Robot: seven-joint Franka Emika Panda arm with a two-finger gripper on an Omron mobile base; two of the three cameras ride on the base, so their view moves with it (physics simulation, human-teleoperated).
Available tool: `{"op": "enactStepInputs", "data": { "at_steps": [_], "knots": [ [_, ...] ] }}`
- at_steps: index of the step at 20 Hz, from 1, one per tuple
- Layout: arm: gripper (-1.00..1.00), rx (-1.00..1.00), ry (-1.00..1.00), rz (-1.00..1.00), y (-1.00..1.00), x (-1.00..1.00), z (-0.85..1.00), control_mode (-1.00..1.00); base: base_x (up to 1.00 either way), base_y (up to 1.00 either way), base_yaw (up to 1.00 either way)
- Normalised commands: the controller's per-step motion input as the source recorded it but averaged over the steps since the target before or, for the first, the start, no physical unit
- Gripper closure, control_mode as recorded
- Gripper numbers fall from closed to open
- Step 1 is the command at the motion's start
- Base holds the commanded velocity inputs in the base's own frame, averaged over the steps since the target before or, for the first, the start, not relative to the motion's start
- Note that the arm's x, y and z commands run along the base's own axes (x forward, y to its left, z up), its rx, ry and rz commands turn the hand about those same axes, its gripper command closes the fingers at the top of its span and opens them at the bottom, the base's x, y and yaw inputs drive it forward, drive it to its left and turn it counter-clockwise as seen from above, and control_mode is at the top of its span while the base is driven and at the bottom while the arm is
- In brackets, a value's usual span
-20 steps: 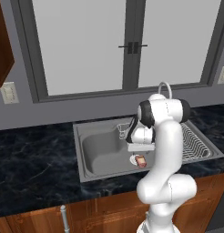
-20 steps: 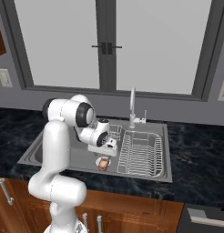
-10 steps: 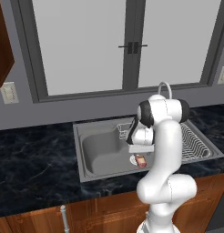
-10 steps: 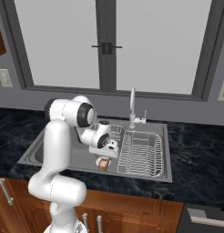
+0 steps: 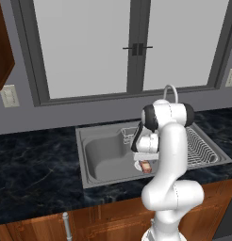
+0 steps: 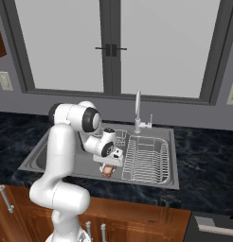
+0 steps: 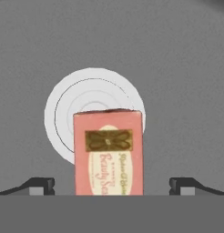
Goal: Pick up the soap dispenser and bar soap from the sink, and place them back in the cabinet, and close the cabinet door.
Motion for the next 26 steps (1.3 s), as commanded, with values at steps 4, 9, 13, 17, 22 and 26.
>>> {"op": "enactStepInputs", "data": {
  "at_steps": [4, 9, 13, 17, 22, 26],
  "knots": [
    [-1.00, 0.00, 0.01, 0.00, 0.00, 0.00, -0.12, -1.00, 0.00, 0.00, 0.00],
    [-1.00, 0.00, 0.01, 0.00, 0.00, 0.00, -0.11, -1.00, 0.00, 0.00, 0.00],
    [-1.00, 0.00, 0.01, 0.00, 0.00, 0.00, -0.14, -1.00, 0.00, 0.00, 0.00],
    [-1.00, 0.00, 0.00, 0.00, 0.00, 0.00, -0.15, -1.00, 0.00, 0.00, 0.00],
    [-1.00, 0.00, 0.00, 0.00, 0.00, 0.02, -0.13, -1.00, 0.00, 0.00, 0.00],
    [-1.00, 0.00, 0.00, 0.00, 0.00, 0.07, -0.07, -1.00, 0.00, 0.00, 0.00]
  ]
}}
